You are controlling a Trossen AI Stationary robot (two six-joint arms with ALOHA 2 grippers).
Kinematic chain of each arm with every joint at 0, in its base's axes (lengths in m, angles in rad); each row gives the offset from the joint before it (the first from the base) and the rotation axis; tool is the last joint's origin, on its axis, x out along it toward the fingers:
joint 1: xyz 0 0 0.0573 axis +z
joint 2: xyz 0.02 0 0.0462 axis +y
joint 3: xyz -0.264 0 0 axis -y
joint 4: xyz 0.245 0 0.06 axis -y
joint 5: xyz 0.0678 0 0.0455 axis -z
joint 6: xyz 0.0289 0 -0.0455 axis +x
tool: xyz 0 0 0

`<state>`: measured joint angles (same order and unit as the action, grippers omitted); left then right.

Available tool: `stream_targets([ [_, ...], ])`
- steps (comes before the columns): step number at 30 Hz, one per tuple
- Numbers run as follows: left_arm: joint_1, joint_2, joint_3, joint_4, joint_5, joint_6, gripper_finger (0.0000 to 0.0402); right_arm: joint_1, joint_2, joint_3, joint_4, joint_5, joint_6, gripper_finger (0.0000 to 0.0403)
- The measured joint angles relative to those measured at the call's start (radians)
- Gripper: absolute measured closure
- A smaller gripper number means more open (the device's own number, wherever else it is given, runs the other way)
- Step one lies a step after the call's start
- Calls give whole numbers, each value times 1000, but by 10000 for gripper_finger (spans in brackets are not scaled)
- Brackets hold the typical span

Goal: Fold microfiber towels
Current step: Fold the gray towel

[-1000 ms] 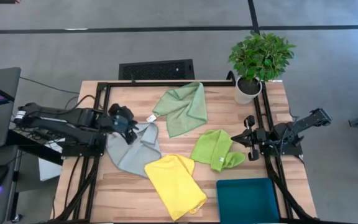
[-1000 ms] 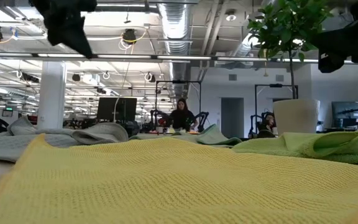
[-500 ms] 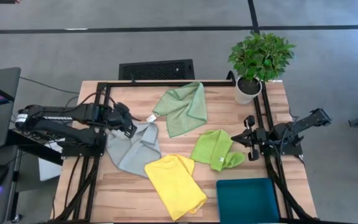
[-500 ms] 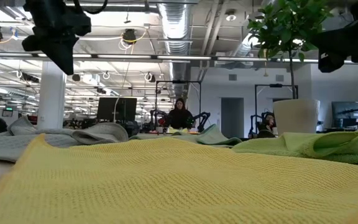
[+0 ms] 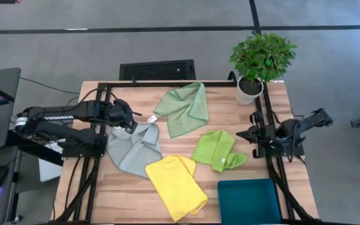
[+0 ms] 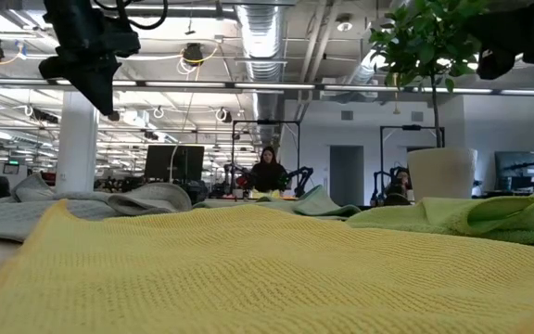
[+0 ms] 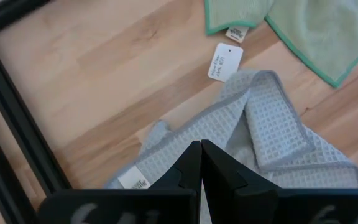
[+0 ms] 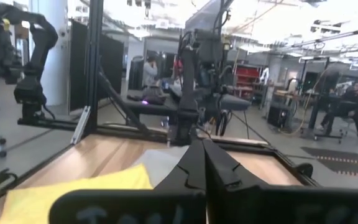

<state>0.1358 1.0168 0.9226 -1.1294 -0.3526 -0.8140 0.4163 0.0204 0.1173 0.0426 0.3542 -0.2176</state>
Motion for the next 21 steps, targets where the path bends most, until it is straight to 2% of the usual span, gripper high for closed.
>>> stream_targets([
  [8, 4, 0, 0, -2, 37, 50, 401, 0, 10, 78, -142, 77, 30, 400],
  [16, 4, 0, -13, -16, 65, -58, 401, 0, 100, 116, -172, 97, 60, 399],
  [21, 11, 0, -13, -17, 96, -150, 378, 0, 165, 149, -171, 97, 60, 399],
])
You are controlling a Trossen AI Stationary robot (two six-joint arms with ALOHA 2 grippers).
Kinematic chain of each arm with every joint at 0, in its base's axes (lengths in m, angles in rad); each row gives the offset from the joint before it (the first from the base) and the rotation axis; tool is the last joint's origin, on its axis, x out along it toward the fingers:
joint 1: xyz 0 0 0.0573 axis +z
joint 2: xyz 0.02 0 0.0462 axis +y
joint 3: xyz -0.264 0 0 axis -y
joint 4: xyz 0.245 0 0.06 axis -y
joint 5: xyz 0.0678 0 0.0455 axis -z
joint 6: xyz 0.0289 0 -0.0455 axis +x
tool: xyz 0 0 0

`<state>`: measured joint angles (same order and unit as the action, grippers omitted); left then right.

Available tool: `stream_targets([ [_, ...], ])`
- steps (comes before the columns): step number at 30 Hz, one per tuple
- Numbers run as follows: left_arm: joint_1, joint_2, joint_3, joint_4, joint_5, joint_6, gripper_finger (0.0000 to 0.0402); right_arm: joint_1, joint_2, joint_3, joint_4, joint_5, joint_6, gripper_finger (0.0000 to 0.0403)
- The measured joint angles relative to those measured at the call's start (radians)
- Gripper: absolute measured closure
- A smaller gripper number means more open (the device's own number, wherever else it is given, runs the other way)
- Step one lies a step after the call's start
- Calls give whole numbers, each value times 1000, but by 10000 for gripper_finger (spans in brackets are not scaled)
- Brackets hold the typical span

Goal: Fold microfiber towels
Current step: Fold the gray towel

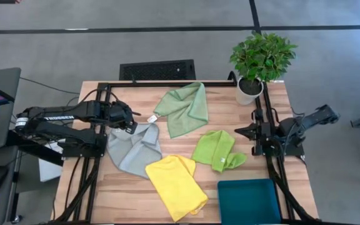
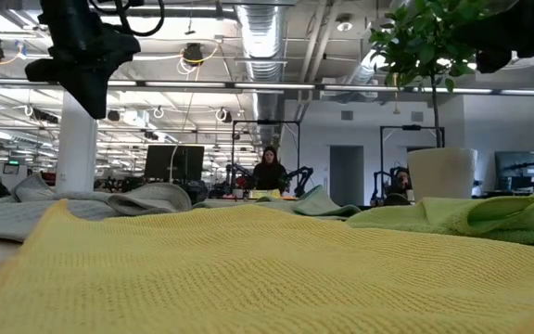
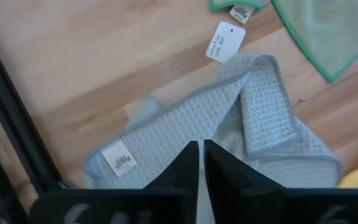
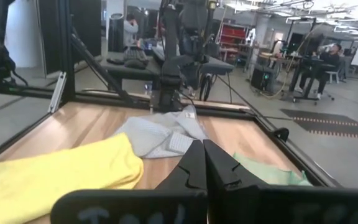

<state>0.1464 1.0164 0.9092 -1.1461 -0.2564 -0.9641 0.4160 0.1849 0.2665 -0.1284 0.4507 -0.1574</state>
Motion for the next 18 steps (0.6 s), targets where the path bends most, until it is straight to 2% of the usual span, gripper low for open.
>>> stream_targets([
  [5, 36, 0, 0, -8, 33, -59, 325, 0, 66, 36, 0, 0, 0, 399],
  [10, 81, 4, 0, -83, 54, -71, 279, 0, 137, 73, 1, 0, 36, 399],
  [18, 150, 93, 0, -177, 86, -69, 253, 0, 229, 103, 0, 0, 68, 396],
])
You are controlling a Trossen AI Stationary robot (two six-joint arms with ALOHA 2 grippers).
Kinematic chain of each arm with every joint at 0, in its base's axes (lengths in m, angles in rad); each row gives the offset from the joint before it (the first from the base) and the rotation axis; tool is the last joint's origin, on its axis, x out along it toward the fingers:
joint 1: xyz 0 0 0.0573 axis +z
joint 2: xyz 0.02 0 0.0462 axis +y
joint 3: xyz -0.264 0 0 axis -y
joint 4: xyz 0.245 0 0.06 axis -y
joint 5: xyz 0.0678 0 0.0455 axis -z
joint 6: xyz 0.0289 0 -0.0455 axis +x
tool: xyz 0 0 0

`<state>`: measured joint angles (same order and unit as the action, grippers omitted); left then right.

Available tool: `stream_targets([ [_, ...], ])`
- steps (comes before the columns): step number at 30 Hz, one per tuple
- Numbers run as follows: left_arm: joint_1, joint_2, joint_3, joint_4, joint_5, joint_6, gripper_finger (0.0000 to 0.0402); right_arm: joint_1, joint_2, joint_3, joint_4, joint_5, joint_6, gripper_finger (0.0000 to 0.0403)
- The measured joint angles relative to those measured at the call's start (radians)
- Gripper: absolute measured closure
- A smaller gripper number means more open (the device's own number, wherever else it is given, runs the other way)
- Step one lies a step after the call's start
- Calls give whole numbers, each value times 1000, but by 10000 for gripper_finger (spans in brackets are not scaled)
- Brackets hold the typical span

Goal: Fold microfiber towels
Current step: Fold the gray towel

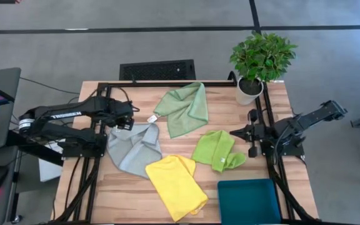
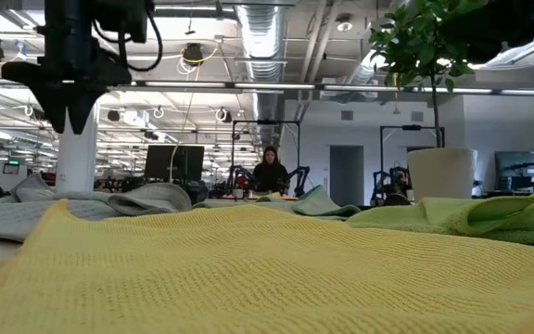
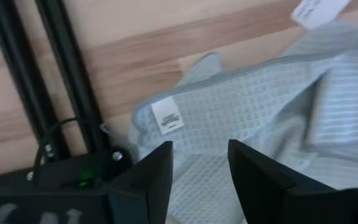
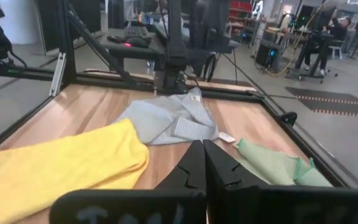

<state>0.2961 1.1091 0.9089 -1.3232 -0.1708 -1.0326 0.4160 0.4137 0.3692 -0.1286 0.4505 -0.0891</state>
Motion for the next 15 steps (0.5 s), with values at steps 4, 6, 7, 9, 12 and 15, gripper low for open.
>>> stream_targets([
  [4, 23, 90, 0, -18, 3, 19, 253, 0, 30, 1, 0, -4, 50, 395],
  [6, 32, 138, 0, -27, 9, 38, 253, 0, 42, 1, 0, -5, 63, 395],
  [7, 38, 163, 0, -28, 10, 44, 253, 0, 46, 1, 0, -5, 63, 395],
  [9, 51, 211, 0, -41, 10, 43, 253, 0, 52, 1, 0, -7, 64, 395],
  [12, 68, 286, 0, -77, 9, 44, 253, 0, 52, 1, 0, -7, 64, 395],
  [15, 77, 354, 0, -113, 8, 45, 253, 0, 52, 1, 0, -7, 64, 395],
])
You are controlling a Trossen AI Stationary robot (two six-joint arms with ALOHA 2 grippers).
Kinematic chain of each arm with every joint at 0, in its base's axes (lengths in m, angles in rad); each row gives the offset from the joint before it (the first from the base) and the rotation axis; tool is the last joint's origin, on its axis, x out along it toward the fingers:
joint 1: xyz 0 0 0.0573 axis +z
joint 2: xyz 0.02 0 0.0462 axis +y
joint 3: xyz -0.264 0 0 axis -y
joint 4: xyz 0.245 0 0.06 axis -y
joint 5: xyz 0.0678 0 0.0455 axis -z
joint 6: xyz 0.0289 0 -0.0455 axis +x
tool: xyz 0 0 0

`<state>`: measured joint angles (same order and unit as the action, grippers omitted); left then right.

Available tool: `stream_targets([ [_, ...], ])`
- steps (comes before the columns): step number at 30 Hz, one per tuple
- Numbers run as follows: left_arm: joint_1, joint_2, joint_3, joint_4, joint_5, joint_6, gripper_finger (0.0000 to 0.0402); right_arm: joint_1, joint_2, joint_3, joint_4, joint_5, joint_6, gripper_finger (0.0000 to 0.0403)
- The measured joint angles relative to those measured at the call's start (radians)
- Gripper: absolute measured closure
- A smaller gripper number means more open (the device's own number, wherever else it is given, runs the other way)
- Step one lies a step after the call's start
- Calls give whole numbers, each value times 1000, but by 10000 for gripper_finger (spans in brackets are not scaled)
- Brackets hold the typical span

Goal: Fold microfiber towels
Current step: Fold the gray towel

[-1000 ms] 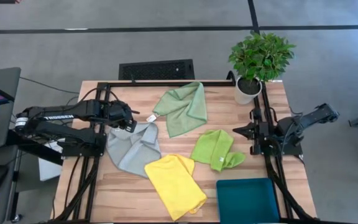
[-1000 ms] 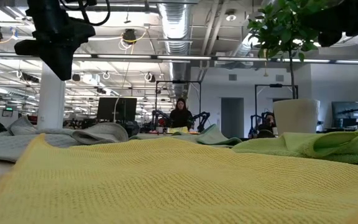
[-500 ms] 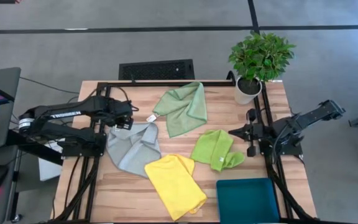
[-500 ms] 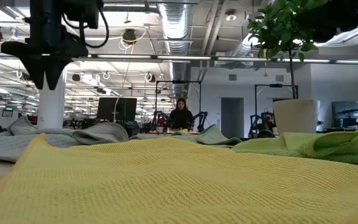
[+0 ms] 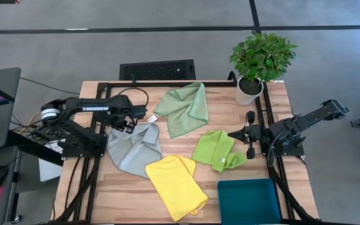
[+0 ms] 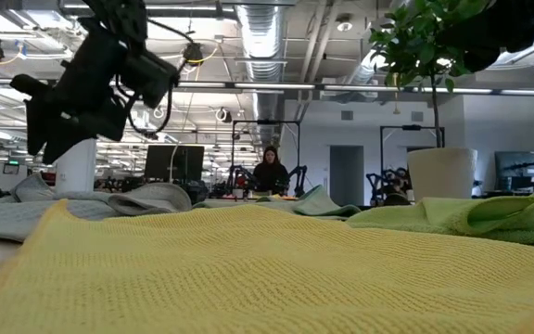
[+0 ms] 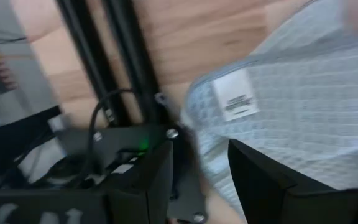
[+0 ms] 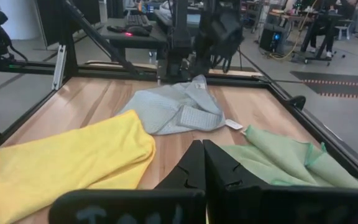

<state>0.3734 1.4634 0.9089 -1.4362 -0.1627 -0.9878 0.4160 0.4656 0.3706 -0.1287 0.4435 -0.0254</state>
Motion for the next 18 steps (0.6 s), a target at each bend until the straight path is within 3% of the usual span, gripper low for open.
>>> stream_targets([
  [8, 2, 112, 0, -1, -3, 34, 253, 0, 0, 0, -2, 0, -1, 395],
  [18, 11, 123, 0, 31, -29, 16, 253, 0, 0, 0, -5, 0, -1, 394],
])
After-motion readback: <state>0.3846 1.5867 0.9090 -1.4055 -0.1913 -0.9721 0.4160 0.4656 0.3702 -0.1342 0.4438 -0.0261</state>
